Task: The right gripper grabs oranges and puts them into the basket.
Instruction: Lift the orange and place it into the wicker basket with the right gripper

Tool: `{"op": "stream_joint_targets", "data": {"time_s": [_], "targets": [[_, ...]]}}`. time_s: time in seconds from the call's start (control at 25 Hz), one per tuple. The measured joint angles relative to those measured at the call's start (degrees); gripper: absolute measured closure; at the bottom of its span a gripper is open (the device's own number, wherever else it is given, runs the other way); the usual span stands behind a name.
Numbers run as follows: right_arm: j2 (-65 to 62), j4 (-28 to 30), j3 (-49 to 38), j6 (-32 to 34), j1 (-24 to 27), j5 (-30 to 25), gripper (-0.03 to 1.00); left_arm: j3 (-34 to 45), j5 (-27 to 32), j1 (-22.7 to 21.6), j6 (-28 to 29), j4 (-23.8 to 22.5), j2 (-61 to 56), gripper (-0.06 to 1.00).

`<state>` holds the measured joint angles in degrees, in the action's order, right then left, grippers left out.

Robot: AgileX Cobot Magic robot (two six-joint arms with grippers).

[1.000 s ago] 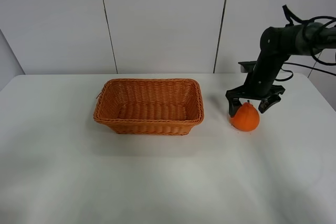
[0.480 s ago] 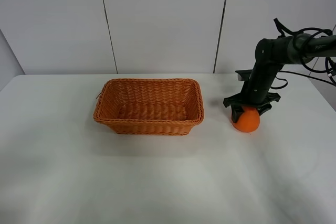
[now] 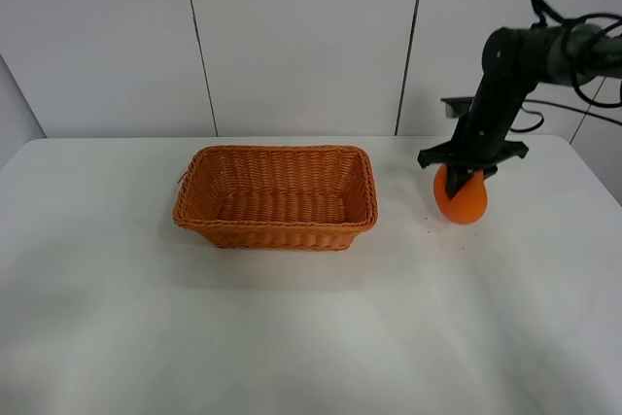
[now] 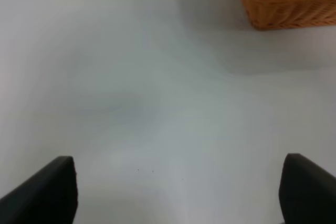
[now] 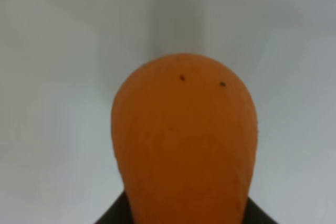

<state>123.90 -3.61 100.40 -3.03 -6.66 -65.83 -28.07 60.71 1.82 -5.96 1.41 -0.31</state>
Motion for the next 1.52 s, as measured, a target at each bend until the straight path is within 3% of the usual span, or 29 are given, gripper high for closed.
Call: {"op": "stream_joint_targets", "data": {"time_s": [0.08,0.48,0.88,1.0,1.16,1.36,1.52], "targets": [[-2.27,0.0,3.84,0.33,0.0,-2.62,0.84,0.0,0.0,0.0,0.0,0.0,0.0,0.06],[-10.08,0.73,13.52,2.37,-2.21,-4.16,0.84,0.0,0.0,0.0,0.0,0.0,0.0,0.06],[-9.32,1.05,19.74,2.42,-20.24,-4.17,0.84,0.0,0.0,0.0,0.0,0.0,0.0,0.06],[-6.44,1.05,19.74,2.42,-24.82,-2.44,0.84,0.0,0.0,0.0,0.0,0.0,0.0,0.06],[-0.32,2.24,19.74,2.42,-28.93,3.74,0.84,0.0,0.0,0.0,0.0,0.0,0.0,0.06],[7.95,4.09,19.74,2.65,-29.99,10.81,0.84,0.0,0.0,0.0,0.0,0.0,0.0,0.06],[12.77,5.26,19.74,3.65,-29.99,11.48,0.84,0.0,0.0,0.0,0.0,0.0,0.0,0.06]]}}
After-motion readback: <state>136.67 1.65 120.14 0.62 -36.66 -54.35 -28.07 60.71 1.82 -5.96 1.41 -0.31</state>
